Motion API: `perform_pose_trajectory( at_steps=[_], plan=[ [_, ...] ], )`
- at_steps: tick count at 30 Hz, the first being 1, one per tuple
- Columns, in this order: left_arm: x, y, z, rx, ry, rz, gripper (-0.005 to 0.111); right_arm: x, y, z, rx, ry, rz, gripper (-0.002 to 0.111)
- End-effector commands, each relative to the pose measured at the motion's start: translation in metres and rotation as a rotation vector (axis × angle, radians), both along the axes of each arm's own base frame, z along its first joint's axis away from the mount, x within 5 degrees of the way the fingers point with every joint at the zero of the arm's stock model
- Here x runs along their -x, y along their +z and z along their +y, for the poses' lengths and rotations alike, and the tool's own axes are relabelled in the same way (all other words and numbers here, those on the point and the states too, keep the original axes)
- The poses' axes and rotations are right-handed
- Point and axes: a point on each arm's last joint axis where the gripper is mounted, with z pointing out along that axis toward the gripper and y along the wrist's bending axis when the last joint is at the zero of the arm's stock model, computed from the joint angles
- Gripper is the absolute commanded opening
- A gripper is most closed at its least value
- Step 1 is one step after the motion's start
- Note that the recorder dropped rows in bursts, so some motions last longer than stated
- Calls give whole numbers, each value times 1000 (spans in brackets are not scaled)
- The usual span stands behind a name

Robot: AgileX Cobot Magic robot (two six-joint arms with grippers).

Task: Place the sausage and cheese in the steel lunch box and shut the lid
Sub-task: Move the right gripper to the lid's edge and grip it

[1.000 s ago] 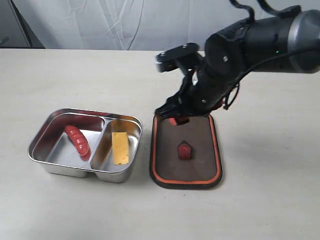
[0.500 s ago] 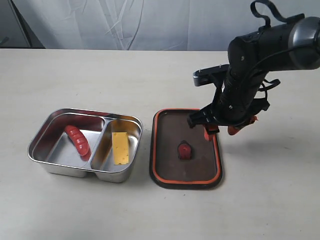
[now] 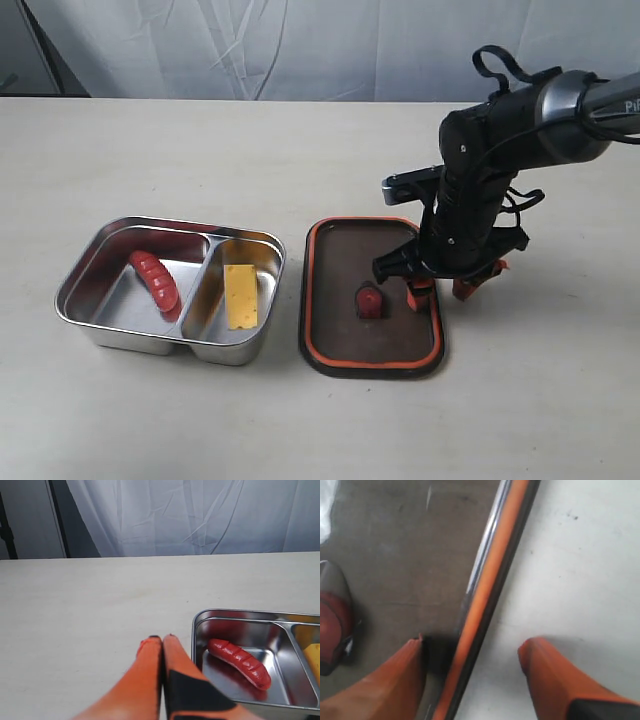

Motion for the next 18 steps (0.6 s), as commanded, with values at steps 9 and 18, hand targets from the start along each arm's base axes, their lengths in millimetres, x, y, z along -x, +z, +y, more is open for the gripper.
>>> perform_pose_trajectory(
  at_steps=[9,18],
  plan=[
    [0,3,0,-2,-2,-25,0,-1,-5,-2,6,-4,9,0],
    [0,3,0,-6,-2,-25,0,-1,24,-5,9,-9,-72,0]
  ],
)
